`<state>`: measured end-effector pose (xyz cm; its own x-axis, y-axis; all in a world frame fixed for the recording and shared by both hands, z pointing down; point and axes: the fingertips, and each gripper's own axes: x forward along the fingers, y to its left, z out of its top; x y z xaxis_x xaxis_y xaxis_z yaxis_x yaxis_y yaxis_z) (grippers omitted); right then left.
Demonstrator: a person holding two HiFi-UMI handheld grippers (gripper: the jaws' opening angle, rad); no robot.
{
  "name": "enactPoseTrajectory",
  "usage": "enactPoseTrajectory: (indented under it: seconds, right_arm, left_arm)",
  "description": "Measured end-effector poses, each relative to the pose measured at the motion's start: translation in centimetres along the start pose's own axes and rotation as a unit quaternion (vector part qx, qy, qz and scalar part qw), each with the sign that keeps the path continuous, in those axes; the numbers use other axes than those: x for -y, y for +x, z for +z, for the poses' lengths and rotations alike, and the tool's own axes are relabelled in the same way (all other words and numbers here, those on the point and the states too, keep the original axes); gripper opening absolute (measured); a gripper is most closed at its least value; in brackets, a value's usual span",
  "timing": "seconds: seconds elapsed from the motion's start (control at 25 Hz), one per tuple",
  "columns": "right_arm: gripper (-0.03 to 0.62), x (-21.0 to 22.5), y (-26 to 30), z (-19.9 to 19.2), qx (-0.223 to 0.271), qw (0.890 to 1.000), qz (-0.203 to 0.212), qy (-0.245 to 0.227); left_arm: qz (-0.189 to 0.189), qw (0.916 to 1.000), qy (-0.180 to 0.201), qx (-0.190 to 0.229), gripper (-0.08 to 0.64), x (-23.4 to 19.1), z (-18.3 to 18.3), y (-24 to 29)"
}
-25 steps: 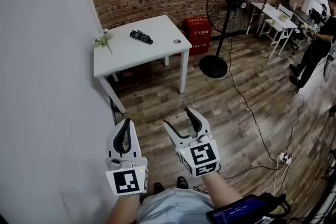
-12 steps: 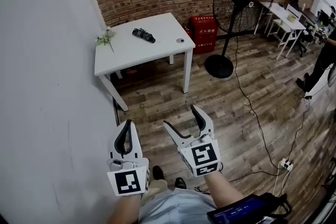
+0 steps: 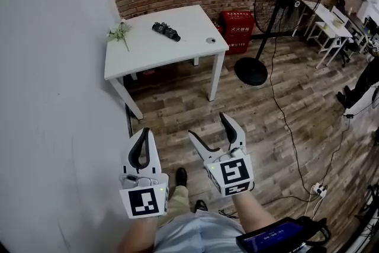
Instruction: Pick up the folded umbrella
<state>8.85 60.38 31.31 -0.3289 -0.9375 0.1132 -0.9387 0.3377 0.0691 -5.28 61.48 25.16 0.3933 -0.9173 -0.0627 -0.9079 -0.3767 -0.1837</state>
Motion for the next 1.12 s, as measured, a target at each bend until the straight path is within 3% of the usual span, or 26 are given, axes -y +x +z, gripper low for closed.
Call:
enactPoseTrajectory:
  seconds: [0.4,1.12]
  right_arm:
    - [0.391,2.2,10.9,-0.4,-0.008,1.000,-0.009,0.001]
    - [0.385,5.5,23.7,5.4,0.034,0.998,-0.045,-0.026]
  left_arm:
    - [-0.001,0.9999,0.001,-0.016,0.008,-5.9,-3.7,9.2]
    - [-0.014,0.9992,0.002,0.038,0.008,-14.0,-2.1,21.2]
